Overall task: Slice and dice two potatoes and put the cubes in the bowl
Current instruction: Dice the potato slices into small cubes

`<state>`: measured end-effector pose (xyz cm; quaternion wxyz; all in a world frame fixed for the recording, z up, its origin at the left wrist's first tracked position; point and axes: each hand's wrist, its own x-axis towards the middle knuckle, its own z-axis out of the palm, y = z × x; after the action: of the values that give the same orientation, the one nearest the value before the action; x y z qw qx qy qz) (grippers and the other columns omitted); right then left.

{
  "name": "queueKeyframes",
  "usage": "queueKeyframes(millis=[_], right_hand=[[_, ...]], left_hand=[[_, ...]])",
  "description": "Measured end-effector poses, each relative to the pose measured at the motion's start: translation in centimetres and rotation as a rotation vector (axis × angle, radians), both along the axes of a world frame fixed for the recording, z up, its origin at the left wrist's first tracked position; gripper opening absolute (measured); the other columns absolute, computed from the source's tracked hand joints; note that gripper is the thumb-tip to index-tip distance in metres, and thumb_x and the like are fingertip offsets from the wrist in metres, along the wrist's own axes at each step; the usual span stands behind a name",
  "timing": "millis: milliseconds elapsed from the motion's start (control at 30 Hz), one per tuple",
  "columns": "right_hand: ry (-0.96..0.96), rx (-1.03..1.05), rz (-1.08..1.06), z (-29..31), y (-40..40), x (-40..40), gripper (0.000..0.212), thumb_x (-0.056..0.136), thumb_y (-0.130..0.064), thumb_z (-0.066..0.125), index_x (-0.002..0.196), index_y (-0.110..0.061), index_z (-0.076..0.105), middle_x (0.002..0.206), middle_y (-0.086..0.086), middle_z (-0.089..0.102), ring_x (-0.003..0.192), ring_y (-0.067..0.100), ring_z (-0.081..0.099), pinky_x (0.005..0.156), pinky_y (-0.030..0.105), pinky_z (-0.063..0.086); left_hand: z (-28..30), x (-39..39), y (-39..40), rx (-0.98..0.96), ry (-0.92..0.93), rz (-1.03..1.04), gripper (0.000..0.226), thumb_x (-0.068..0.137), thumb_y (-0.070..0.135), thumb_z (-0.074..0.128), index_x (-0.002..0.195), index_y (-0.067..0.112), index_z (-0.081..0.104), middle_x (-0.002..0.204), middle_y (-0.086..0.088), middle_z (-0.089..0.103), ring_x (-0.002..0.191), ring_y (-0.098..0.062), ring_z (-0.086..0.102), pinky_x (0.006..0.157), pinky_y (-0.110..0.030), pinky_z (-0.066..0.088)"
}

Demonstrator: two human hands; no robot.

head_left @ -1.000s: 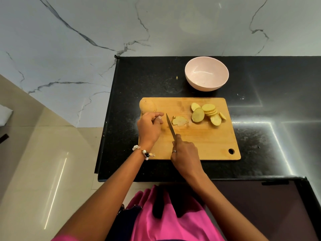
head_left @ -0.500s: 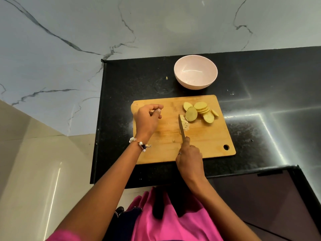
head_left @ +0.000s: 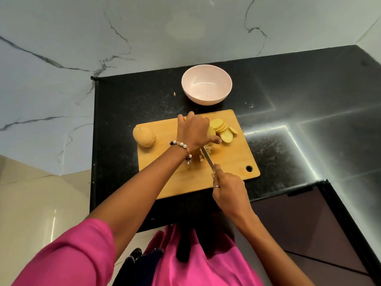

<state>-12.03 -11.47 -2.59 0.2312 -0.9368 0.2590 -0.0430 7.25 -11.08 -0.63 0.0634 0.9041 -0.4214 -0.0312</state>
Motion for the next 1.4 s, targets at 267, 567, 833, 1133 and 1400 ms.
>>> queueKeyframes(millis=[267, 567, 833, 1133, 1400], right_hand=[[-0.024, 0.042, 0.045, 0.3, -0.4, -0.5, 0.042, 0.098, -0.019, 0.044, 0.137, -0.004, 0.045, 0.077, 0.015, 0.064, 0.067, 0.033, 0.058, 0.054, 0.041, 0.041], [0.037, -0.065, 0.136, -0.1, 2.0, 0.7, 0.052, 0.094, -0.012, 0.043, 0.146, -0.008, 0.032, 0.097, 0.017, 0.059, 0.074, 0.037, 0.058, 0.055, 0.035, 0.033], [0.083, -0.056, -0.021, 0.0, -0.3, 1.9, 0.050, 0.099, -0.016, 0.034, 0.148, -0.013, 0.026, 0.104, 0.016, 0.052, 0.085, 0.036, 0.057, 0.068, 0.041, 0.043], [-0.054, 0.088, 0.013, 0.4, -0.8, 0.0, 0.044, 0.099, -0.018, 0.041, 0.140, -0.005, 0.041, 0.091, 0.017, 0.060, 0.080, 0.034, 0.057, 0.063, 0.038, 0.039], [0.097, 0.017, 0.018, -0.1, -0.2, -1.1, 0.046, 0.099, -0.019, 0.035, 0.144, -0.008, 0.034, 0.104, 0.015, 0.060, 0.090, 0.038, 0.058, 0.063, 0.036, 0.035]], left_hand=[[0.3, 0.5, 0.6, -0.289, 0.357, 0.211, 0.050, 0.067, 0.066, 0.068, 0.090, 0.022, 0.061, 0.083, 0.006, 0.062, 0.086, -0.015, 0.056, 0.076, -0.037, 0.043], [3.0, 0.6, 7.7, -0.911, 0.933, 0.579, 0.032, 0.076, 0.033, 0.076, 0.100, 0.016, 0.063, 0.089, 0.003, 0.068, 0.085, -0.011, 0.064, 0.070, -0.025, 0.053], [1.0, -2.2, 9.0, -0.984, 1.053, 0.655, 0.046, 0.068, 0.011, 0.081, 0.110, 0.007, 0.061, 0.096, -0.003, 0.066, 0.085, -0.004, 0.066, 0.073, -0.016, 0.052], [-1.2, -2.5, 9.5, -0.812, 0.937, 0.579, 0.052, 0.069, 0.001, 0.079, 0.116, 0.010, 0.060, 0.110, -0.004, 0.063, 0.098, -0.011, 0.063, 0.079, -0.021, 0.054], [-1.7, -2.3, 9.2, -0.512, 0.414, 0.383, 0.048, 0.079, 0.004, 0.070, 0.125, 0.013, 0.059, 0.118, -0.005, 0.064, 0.099, -0.011, 0.055, 0.089, -0.017, 0.041]])
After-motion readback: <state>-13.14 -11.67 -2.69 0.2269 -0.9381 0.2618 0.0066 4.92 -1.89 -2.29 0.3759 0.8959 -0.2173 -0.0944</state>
